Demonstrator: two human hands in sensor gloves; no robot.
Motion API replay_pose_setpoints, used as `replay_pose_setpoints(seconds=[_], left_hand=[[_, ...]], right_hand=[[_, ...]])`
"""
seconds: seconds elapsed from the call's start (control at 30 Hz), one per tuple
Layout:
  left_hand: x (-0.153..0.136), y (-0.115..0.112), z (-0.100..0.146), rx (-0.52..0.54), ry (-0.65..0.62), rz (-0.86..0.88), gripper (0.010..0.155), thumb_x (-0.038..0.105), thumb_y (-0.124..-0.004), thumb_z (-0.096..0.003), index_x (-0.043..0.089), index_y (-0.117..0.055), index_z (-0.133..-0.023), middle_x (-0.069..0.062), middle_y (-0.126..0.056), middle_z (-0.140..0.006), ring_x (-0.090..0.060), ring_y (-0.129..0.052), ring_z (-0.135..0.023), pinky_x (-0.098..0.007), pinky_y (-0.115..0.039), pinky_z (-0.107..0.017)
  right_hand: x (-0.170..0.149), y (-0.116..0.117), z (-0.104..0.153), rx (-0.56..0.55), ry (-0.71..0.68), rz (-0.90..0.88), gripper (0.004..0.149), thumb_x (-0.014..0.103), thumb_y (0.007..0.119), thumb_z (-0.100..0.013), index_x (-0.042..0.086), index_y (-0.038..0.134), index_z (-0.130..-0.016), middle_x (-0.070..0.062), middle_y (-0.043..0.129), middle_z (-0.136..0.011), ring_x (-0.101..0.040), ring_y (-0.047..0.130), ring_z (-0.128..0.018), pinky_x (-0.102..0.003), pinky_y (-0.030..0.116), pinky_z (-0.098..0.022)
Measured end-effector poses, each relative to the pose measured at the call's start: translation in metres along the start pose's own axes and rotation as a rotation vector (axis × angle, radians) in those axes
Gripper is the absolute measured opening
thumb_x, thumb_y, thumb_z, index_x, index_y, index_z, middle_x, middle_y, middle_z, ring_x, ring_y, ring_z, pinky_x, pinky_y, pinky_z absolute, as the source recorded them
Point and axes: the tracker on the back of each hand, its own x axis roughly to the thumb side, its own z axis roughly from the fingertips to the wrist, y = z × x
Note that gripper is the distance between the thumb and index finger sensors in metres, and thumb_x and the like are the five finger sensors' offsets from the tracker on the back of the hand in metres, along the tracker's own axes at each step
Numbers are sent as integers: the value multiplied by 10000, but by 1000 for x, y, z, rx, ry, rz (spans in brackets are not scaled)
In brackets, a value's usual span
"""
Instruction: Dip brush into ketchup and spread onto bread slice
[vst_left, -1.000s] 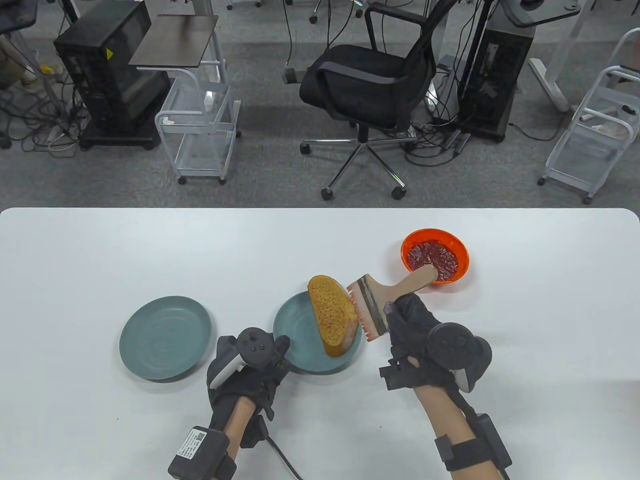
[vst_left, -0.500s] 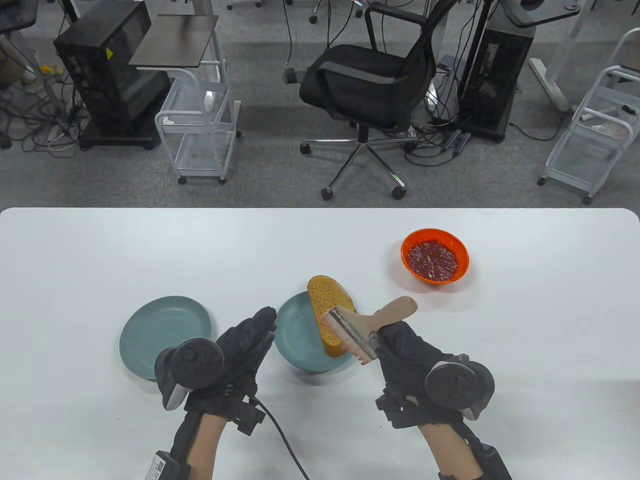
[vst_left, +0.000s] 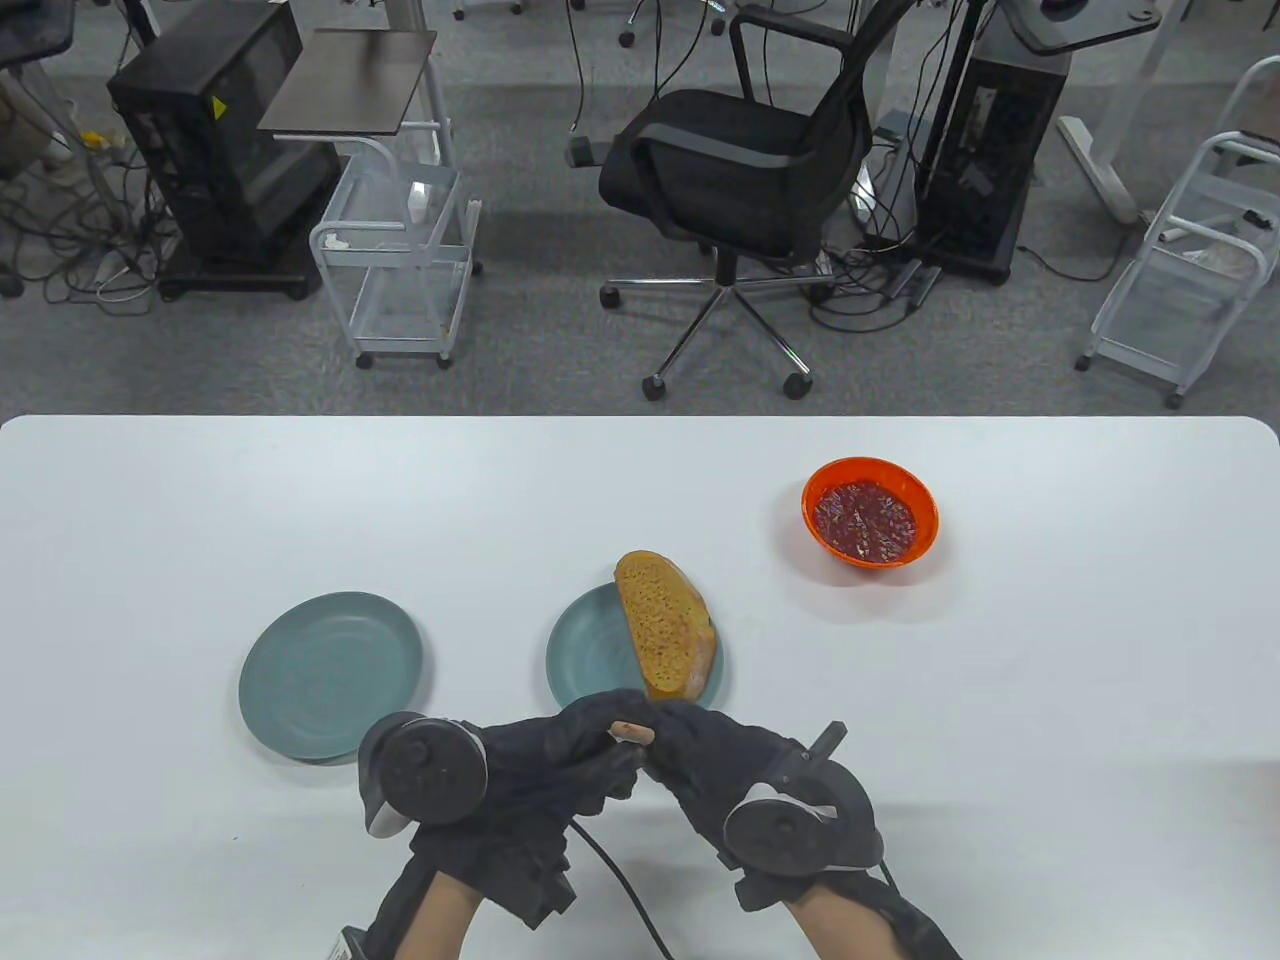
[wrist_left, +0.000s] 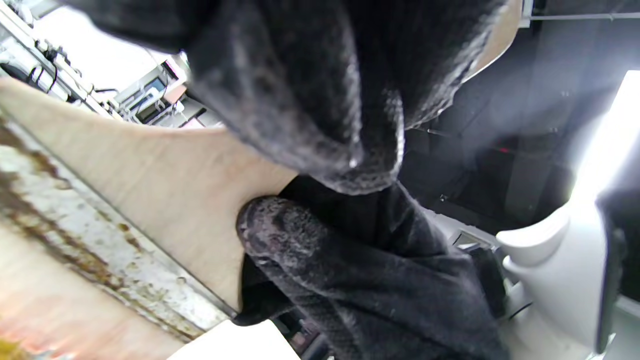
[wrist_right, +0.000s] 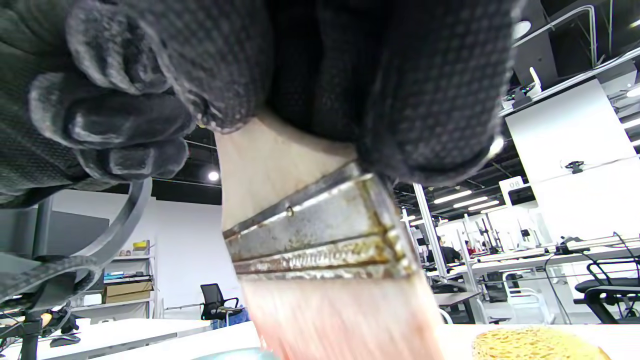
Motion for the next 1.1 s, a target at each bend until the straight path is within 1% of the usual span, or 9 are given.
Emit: replay_pose_setpoints(seconds=[0.13,0.23,0.3,0.4,0.5,0.6,0.73,0.93,1.1], left_hand=[[4,8,6,110,-51,-44,425,371,-861,-563,152,-854,-928,-34,-1102,-519,-209,-1109,-290,-401,-904,-270],[9,22,14,158,-53,-83,424,349,-854,-570,166,-824,-952,-69,-1103,-602,-256,-1133,-390,-444,-910,-333],[12,41,23,201,-52,-154,427,343,-854,-568,165,-817,-954,-75,-1104,-619,-273,-1139,-423,-459,-912,-356],[15,69,37,251,-44,-305,431,340,-859,-561,161,-813,-949,-76,-1108,-624,-277,-1146,-453,-470,-918,-382],[9,92,52,254,20,-411,440,320,-861,-555,185,-778,-966,-94,-1084,-693,-319,-1126,-545,-503,-896,-448],[-8,113,67,260,91,-481,442,284,-868,-545,187,-763,-964,-103,-1069,-725,-341,-1110,-596,-522,-883,-481],[-43,131,91,236,205,-545,451,208,-879,-523,205,-751,-955,-110,-1040,-760,-360,-1079,-655,-544,-856,-521],[-94,133,115,138,381,-579,457,157,-874,-522,200,-731,-954,-118,-1012,-796,-386,-1032,-724,-573,-808,-563],[-122,126,129,90,441,-608,467,109,-874,-520,209,-722,-950,-114,-994,-822,-401,-999,-769,-583,-780,-585]], right_hand=[[1,-11,1,-63,16,-28,451,288,848,-506,171,770,-935,-169,844,-862,-352,1015,-674,-441,905,-400],[-11,-30,7,-142,95,4,447,328,820,-518,166,771,-932,-183,812,-889,-383,978,-706,-470,859,-480],[-31,-42,19,-209,253,28,461,341,811,-521,138,772,-933,-203,799,-895,-402,962,-721,-490,840,-494],[-65,-47,41,-177,398,52,514,340,809,-526,122,724,-984,-209,717,-977,-457,819,-850,-563,707,-588],[-91,-47,63,-153,519,115,543,312,800,-528,116,681,-1021,-209,647,-1028,-471,691,-929,-577,619,-630],[-110,-43,75,-92,620,139,619,351,793,-534,113,587,-1068,-211,520,-1083,-485,517,-986,-600,511,-660],[-127,-33,87,-29,663,218,661,374,792,-533,108,538,-1082,-200,451,-1105,-483,386,-1001,-607,395,-668],[-140,-18,97,123,682,265,711,417,767,-540,109,456,-1101,-199,365,-1122,-470,271,-1009,-601,311,-674],[-144,-19,99,102,703,235,709,421,760,-543,106,455,-1100,-201,363,-1121,-472,271,-1007,-600,315,-674]])
